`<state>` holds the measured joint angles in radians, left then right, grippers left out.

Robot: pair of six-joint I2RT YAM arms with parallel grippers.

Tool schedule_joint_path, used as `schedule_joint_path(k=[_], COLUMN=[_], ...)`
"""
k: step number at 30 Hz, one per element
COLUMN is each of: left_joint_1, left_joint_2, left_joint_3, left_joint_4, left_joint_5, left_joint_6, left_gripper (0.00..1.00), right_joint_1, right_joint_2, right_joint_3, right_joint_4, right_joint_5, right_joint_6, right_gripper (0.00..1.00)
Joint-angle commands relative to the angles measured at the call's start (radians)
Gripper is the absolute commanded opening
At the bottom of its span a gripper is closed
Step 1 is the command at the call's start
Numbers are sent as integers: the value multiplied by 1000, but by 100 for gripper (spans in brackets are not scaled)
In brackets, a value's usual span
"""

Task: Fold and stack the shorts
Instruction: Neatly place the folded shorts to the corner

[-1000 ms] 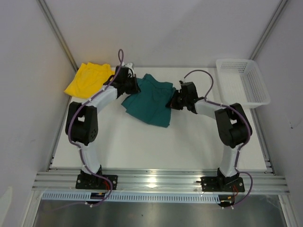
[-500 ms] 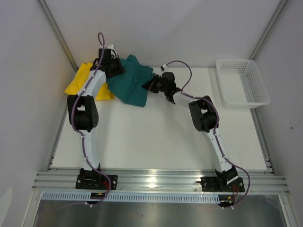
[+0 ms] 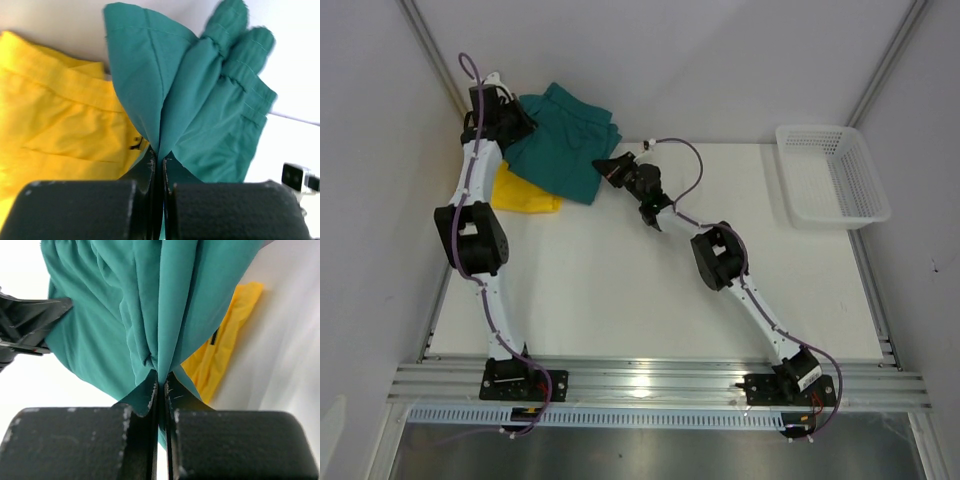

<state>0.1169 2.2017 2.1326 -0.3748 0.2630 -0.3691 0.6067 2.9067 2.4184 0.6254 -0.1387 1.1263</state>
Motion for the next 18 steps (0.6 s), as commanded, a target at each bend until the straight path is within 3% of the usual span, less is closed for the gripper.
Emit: schedule_joint_path(k=[1, 8, 18], left_joint_1=[44, 95, 112], left_joint_2=[6, 12, 35], left_joint_3=[62, 85, 173], left_joint_4=[48, -1, -105], left_joint_5=[44, 67, 62], left_joint_6=[-37, -53, -109], left_gripper=[0, 0, 0], right_joint_1=[51, 111, 125], right_joint_2=[22, 88, 29], right_joint_3=[57, 123, 104], right_joint_4=[154, 143, 65], right_joint_5=[186, 317, 383], right_joint_6=[32, 96, 136], right_gripper=[0, 0, 0])
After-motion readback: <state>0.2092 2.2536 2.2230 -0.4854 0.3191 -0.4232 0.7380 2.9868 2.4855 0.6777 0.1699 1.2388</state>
